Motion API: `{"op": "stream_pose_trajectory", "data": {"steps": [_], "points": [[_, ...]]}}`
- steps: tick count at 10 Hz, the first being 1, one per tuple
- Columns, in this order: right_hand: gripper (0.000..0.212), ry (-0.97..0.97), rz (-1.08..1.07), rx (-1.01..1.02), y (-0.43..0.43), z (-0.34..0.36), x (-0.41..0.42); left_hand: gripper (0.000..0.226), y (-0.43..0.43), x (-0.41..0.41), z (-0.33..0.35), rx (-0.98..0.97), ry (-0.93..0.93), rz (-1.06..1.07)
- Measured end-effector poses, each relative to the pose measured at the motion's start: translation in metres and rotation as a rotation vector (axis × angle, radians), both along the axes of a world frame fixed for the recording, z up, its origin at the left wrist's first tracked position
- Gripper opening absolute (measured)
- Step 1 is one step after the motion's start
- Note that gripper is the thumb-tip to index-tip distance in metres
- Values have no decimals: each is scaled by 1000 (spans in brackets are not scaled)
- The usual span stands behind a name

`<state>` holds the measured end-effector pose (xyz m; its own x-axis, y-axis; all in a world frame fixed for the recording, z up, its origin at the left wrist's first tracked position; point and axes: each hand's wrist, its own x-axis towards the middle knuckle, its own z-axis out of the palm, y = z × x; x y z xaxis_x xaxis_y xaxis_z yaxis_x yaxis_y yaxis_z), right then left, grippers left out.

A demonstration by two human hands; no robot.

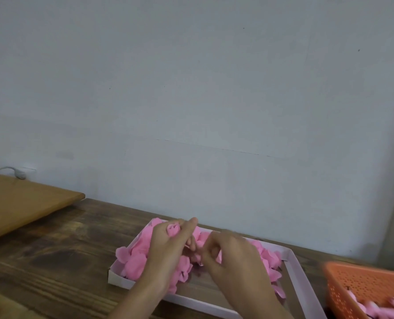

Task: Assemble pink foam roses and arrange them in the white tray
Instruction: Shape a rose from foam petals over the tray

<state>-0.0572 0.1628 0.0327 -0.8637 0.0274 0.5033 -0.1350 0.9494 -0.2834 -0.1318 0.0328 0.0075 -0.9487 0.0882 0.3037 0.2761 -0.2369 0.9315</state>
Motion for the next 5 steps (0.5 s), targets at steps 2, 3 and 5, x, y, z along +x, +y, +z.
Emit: {"op": "stream_pose_trajectory", "data": {"steps": [2, 3, 5], "points": [[42, 79, 252, -23, 10, 22, 11, 39, -4, 5, -2, -352, 37, 229], [53, 10, 323, 84, 12, 24, 13, 10, 15, 19, 7, -848, 70, 175], [49, 20, 368, 49, 7, 18, 9, 4, 43, 44, 12, -1625, 119, 445]]}}
